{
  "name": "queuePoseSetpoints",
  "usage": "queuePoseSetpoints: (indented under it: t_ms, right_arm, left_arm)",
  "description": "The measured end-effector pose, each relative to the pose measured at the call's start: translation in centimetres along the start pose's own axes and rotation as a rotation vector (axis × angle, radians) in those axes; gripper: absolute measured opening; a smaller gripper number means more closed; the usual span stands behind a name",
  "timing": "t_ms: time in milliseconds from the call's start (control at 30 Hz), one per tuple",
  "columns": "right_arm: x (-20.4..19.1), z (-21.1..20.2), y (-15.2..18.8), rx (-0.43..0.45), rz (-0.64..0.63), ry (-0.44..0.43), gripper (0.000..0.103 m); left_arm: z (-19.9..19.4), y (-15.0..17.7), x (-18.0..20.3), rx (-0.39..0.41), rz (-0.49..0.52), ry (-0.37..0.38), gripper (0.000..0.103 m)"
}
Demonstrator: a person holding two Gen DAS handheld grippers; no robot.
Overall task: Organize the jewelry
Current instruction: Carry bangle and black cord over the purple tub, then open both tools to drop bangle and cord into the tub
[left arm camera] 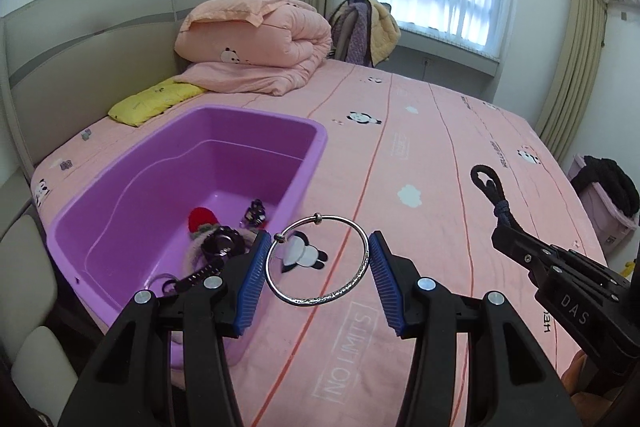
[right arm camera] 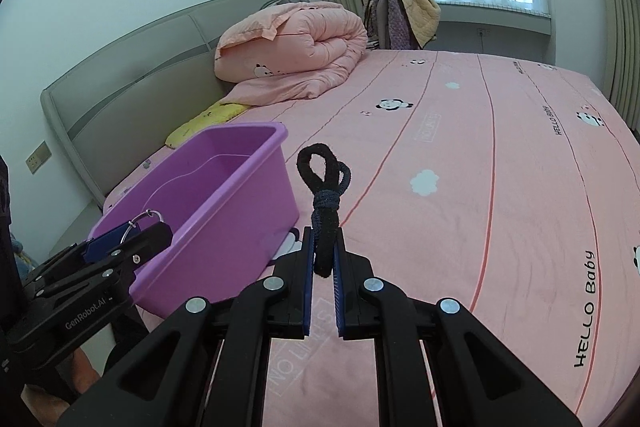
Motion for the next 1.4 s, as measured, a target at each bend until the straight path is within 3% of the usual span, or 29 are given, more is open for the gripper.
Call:
queuePoseSetpoints:
  t_ms: [233,567,1067,1267,1300,1400]
  right_arm:
    - [-5.8,2.5,-3.1,0.010,-0.078,-0.092,0.009]
    - [-12.0,8.6,-5.4,-0.060,-0.117,-0.195,0.009]
    - [-17.3,16.5,-3.9,-0.236,-0.191,-0.215,0.009]
    - [-18.0,18.4,-3.0,-0.261,-0.211,-0.204,0.009]
    - [-18.1,18.7,-3.0,-0.266,-0.210,-0.213,0.011]
    - [-18.1,19.0,-3.2,-0.251,-0.213,-0.186,0.038]
  left_arm:
    - [-0.2,-3.0,-6.4,0.052,-0.052,-0.093,0.049]
    - [1.8,-4.1,-13.9,0.019,-0.109,-0.209,0.049]
    - [6.3,-1.9,-19.0,-0.109,-0.182,-0.253,0.049]
    - [7.6,-1.2,-19.7,-0.144,-0.192,-0.257,0.049]
    - [7.9,-1.0,-19.9,-0.153,-0.196,-0.258,0.050]
    - [8.2,-0.9,-20.2,-0.166,-0.204,-0.265,0.051]
Point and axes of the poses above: each gripper's, at about its wrist camera, not at the fingertips, and z roughly the way its jaws point, x to its right, y to its underside, the point moved 4 cm from there along z, roughly the way its jaws point, and after that the axes turned 1 degree about -z, right-handed, at the moved point
